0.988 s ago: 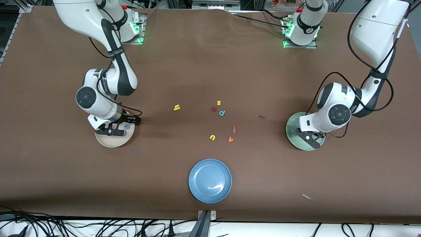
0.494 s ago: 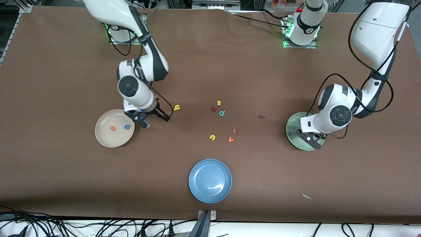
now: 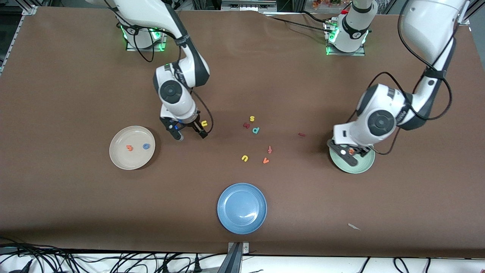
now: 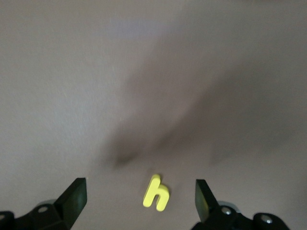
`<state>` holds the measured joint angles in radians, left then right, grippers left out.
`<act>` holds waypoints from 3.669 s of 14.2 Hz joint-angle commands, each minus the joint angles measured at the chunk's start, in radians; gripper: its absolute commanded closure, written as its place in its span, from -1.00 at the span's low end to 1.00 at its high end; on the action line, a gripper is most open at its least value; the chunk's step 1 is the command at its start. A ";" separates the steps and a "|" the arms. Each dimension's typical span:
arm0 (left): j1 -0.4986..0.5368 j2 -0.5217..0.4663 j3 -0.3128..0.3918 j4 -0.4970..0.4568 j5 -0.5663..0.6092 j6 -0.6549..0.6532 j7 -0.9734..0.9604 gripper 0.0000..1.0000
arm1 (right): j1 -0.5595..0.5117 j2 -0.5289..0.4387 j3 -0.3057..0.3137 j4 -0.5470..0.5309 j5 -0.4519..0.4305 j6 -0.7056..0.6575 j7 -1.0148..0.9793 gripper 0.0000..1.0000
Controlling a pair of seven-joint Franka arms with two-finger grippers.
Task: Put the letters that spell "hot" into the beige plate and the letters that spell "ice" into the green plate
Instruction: 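Reach the right gripper to the yellow h while the left gripper reaches the dash, then grasp the yellow h with the right gripper while the left gripper grasps the dash, then place the h on the cream plate while the left gripper places the dash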
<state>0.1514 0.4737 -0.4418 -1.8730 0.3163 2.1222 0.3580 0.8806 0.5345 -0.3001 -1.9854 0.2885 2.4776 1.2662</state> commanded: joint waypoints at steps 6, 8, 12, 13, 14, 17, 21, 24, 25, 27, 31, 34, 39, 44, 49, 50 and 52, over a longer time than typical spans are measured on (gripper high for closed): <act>-0.110 0.037 -0.074 -0.058 0.024 0.073 0.076 -0.99 | 0.018 0.032 0.007 -0.029 0.017 0.079 0.035 -0.98; -0.150 0.048 -0.074 -0.066 0.026 0.091 0.076 -0.96 | 0.018 0.027 0.018 -0.055 0.017 0.110 0.035 -0.97; -0.142 0.104 -0.074 -0.066 0.053 0.162 0.195 -0.88 | 0.020 0.015 0.029 -0.093 0.024 0.161 0.035 -0.97; -0.139 0.109 -0.072 -0.066 0.055 0.165 0.220 -0.84 | 0.020 0.013 0.036 -0.101 0.024 0.165 0.033 -0.94; -0.139 0.109 -0.072 -0.066 0.058 0.165 0.251 -0.78 | 0.020 0.013 0.039 -0.102 0.024 0.172 0.033 -0.85; -0.135 0.128 -0.072 -0.069 0.111 0.192 0.314 -0.69 | 0.020 0.002 0.044 -0.113 0.024 0.176 0.033 -0.76; -0.130 0.138 -0.072 -0.087 0.127 0.223 0.315 -0.43 | 0.020 -0.002 0.056 -0.118 0.024 0.178 0.030 -0.50; -0.125 0.138 -0.072 -0.097 0.194 0.226 0.315 -0.04 | 0.020 -0.004 0.056 -0.118 0.024 0.176 0.019 -0.20; -0.124 0.140 -0.072 -0.097 0.204 0.229 0.315 0.00 | 0.020 -0.004 0.056 -0.118 0.024 0.175 0.015 -0.12; -0.119 0.149 -0.072 -0.097 0.207 0.235 0.315 0.01 | 0.020 -0.004 0.056 -0.118 0.024 0.172 0.001 -0.08; -0.110 0.152 -0.072 -0.103 0.207 0.252 0.315 0.86 | 0.018 -0.004 0.053 -0.118 0.024 0.169 -0.022 -0.02; -0.110 0.157 -0.072 -0.103 0.207 0.254 0.314 0.87 | 0.018 -0.005 0.050 -0.118 0.024 0.167 -0.034 0.01; -0.108 0.109 -0.075 -0.091 0.199 0.205 0.311 1.00 | 0.018 -0.005 0.049 -0.119 0.024 0.165 -0.051 0.16; -0.026 0.023 -0.081 -0.026 0.130 0.032 0.334 1.00 | 0.018 -0.004 0.047 -0.119 0.024 0.165 -0.051 0.28; 0.137 0.037 -0.080 -0.043 0.130 0.021 0.409 1.00 | 0.018 -0.004 0.047 -0.119 0.024 0.165 -0.050 0.37; 0.145 0.052 -0.080 -0.058 0.130 0.031 0.412 1.00 | 0.018 -0.004 0.047 -0.118 0.024 0.165 -0.048 0.40; 0.183 0.066 -0.089 -0.098 0.130 0.071 0.432 1.00 | 0.018 -0.004 0.047 -0.118 0.024 0.165 -0.048 0.54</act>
<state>0.3129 0.5333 -0.5112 -1.9298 0.4781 2.1586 0.7565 0.8977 0.5308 -0.2533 -2.0837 0.2960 2.6268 1.2389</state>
